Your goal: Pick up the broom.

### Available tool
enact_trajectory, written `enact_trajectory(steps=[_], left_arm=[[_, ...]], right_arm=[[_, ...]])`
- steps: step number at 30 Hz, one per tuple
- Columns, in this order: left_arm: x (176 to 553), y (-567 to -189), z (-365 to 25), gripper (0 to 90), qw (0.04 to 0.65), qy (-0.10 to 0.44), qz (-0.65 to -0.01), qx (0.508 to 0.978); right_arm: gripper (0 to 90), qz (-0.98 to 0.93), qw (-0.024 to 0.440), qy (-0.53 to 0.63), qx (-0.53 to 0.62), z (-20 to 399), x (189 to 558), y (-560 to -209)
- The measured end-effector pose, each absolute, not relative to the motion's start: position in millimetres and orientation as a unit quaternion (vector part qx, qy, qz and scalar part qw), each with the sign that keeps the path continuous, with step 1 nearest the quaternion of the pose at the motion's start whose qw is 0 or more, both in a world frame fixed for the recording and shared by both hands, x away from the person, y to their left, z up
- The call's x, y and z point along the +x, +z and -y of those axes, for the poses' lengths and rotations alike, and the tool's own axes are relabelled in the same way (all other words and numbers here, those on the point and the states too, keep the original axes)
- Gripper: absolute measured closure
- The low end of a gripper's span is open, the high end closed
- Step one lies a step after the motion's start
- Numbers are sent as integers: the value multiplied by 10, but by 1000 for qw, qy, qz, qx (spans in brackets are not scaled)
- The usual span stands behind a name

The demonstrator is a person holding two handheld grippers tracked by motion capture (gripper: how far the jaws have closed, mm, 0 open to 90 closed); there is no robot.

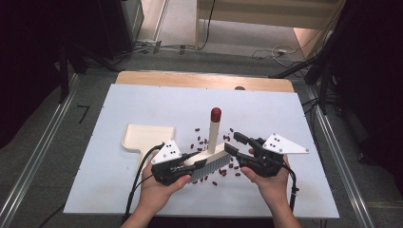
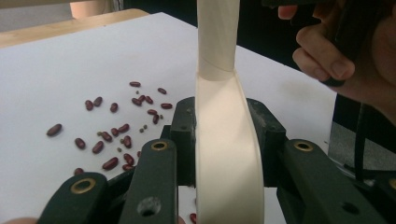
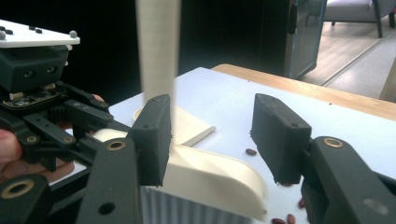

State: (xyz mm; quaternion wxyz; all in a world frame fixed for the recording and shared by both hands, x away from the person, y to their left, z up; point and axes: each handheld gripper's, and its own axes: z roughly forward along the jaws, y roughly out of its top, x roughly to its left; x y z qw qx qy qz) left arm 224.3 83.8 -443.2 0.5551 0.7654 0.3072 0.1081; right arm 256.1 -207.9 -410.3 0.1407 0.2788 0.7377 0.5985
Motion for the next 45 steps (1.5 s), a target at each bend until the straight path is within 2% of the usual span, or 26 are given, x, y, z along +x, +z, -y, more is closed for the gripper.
enact_trajectory(steps=[6, 9, 16, 27, 32, 45], left_arm=[[2292, -4418, -980, 683, 553, 108, -297, 771], [2301, -4407, -1043, 683, 558, 110, -280, 773], [2292, -4372, -1126, 683, 554, 104, -234, 792], [2230, -4397, -1071, 683, 557, 79, -154, 812], [2228, -4404, -1053, 683, 555, 62, -137, 818], [2226, -4431, -1022, 683, 551, 21, -111, 827]], right_arm=[[417, -762, 136, 570, 274, 2246, 2696, -4078], [417, -780, 116, 556, 263, 2279, 2738, -4092], [369, -795, 118, 544, 243, 2304, 2738, -4125], [351, -836, 58, 519, 169, 2187, 2688, -4186], [350, -857, 20, 498, 131, 2099, 2658, -4225], [464, -890, -16, 451, 61, 1848, 2528, -4336]])
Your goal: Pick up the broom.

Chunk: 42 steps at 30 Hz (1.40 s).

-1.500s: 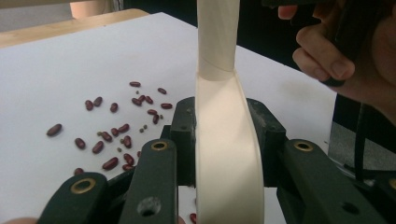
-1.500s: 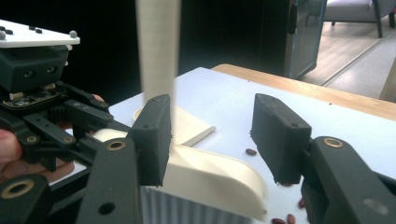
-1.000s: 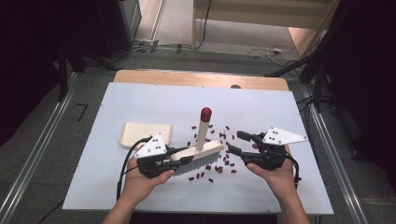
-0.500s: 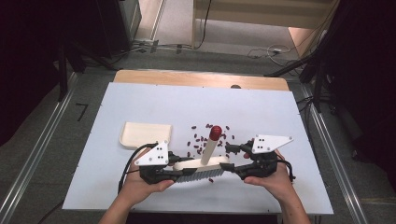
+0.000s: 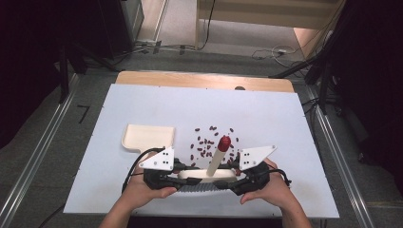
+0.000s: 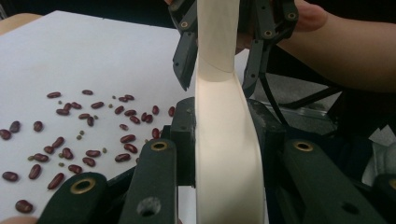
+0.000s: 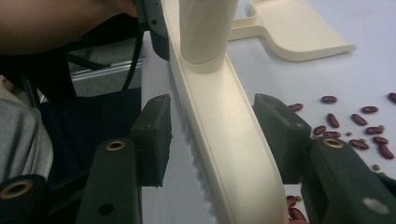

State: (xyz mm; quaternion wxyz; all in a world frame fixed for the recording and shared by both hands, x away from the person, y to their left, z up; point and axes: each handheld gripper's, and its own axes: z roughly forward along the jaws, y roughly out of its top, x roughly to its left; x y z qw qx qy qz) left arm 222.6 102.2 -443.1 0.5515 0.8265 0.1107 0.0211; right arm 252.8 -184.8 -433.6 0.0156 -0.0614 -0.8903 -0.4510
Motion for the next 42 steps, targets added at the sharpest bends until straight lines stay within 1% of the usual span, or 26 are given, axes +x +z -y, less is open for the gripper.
enact_trajectory(steps=[10, 12, 14, 16, 20, 23, 28, 29, 32, 33, 34, 35, 38, 42], left_arm=[[2224, -4438, -1016, 683, 556, 8, -101, 825], [2219, -4436, -1014, 683, 556, 5, -98, 826], [2217, -4436, -1012, 683, 554, 3, -94, 827], [2216, -4438, -1013, 683, 553, -1, -88, 828], [2219, -4443, -1015, 682, 554, -14, -79, 829], [2213, -4435, -1035, 682, 560, -17, -75, 825], [2236, -4433, -1070, 667, 567, -20, -87, 819], [2238, -4433, -1077, 656, 570, -12, -93, 816], [2255, -4421, -1117, 601, 581, -2, -115, 806], [2259, -4417, -1131, 554, 582, 7, -125, 804], [2267, -4413, -1148, 488, 580, 16, -136, 803], [2275, -4410, -1167, 451, 580, 21, -144, 801], [2294, -4405, -1226, 370, 579, 44, -167, 797], [2330, -4412, -1304, 279, 583, 59, -198, 786]], right_arm=[[506, 898, 24, -436, -46, 1809, 2511, -4373], [532, 901, 28, -432, -40, 1801, 2519, -4385], [588, 901, 36, -431, -34, 1792, 2519, -4397], [622, 901, 57, -429, -28, 1792, 2523, -4409], [644, 901, 71, -427, -20, 1793, 2512, -4419], [650, 900, 62, -430, -10, 1792, 2485, -4409], [653, 898, 62, -436, -18, 1766, 2471, -4392], [654, 897, 59, -437, -20, 1762, 2471, -4393], [654, 894, 32, -447, -27, 1753, 2449, -4381], [655, 893, 27, -449, -32, 1750, 2438, -4375], [654, 892, 23, -450, -35, 1744, 2438, -4370], [655, 891, 18, -452, -37, 1743, 2442, -4369], [655, 889, 10, -454, -52, 1758, 2452, -4367], [655, 886, 4, -458, -75, 1782, 2476, -4366]])
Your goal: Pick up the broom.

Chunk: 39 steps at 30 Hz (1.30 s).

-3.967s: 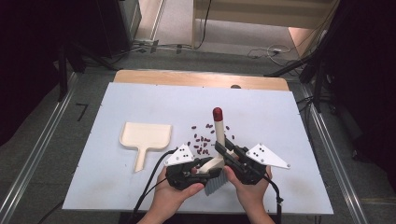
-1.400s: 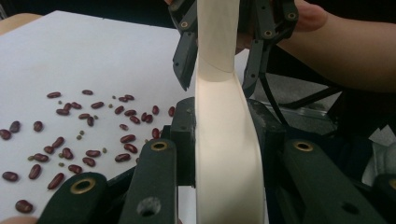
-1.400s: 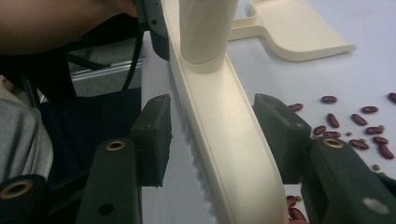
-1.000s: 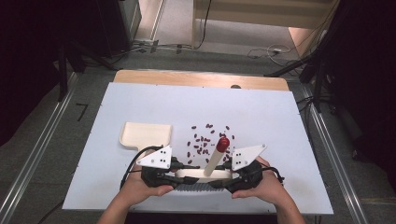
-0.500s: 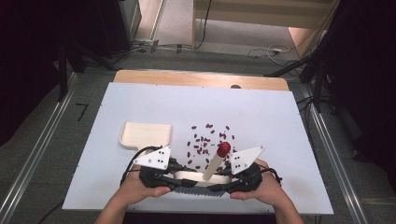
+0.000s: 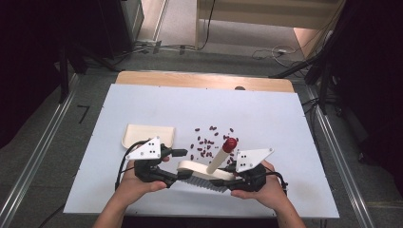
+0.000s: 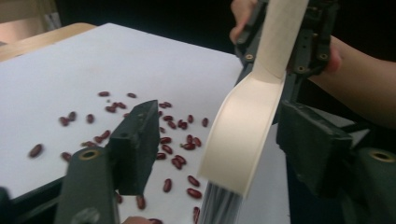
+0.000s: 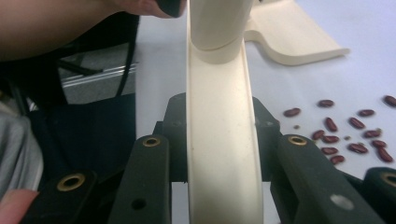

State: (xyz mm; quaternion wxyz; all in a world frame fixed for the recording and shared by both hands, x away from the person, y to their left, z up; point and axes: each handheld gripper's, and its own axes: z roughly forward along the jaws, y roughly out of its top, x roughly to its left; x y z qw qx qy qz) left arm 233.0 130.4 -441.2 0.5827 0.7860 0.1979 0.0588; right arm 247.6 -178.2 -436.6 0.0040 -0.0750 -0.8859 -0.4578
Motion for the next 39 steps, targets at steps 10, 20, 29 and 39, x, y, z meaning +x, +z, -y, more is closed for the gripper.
enact_trajectory(steps=[10, 20, 29, 39], left_arm=[[2376, -4452, -1485, 171, 584, 92, -244, 768], [2412, -4506, -1697, 36, 584, 109, -270, 758], [2410, -4577, -1961, 5, 590, 138, -301, 737], [2393, -4717, -2240, 0, 581, 170, -344, 718]], right_arm=[[655, 874, -42, -457, -157, 1876, 2567, -4366], [655, 852, -74, -465, -231, 2038, 2656, -4357], [655, 828, -96, -465, -298, 2234, 2750, -4371], [655, 805, -124, -465, -346, 2463, 2834, -4363]])
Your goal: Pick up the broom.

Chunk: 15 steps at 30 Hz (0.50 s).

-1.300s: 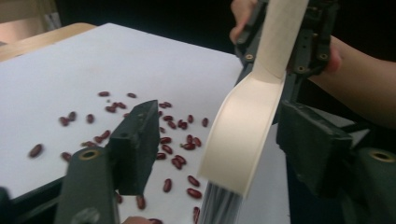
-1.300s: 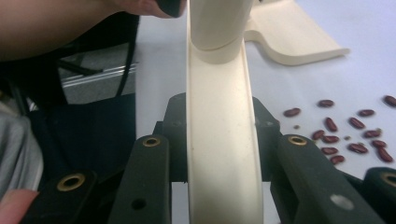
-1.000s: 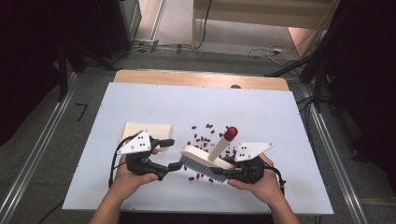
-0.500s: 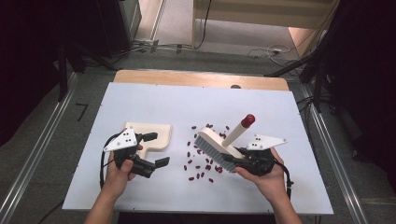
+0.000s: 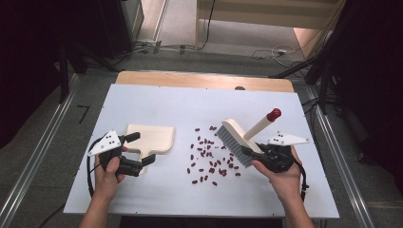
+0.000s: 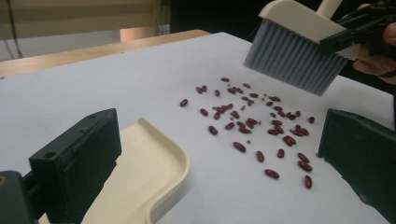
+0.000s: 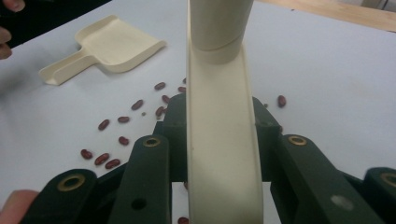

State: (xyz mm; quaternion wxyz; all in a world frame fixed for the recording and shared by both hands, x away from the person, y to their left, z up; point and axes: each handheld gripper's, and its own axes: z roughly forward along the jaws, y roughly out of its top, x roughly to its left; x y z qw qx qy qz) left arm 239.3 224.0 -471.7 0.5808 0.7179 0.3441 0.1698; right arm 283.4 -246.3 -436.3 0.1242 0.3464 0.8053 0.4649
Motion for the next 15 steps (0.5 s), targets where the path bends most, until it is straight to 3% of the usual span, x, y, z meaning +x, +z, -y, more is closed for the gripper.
enact_trajectory(steps=[15], left_arm=[[2334, -4904, -2461, 0, 575, 199, -374, 700]], right_arm=[[655, -773, 160, 458, 408, 2830, 2986, -4350]])
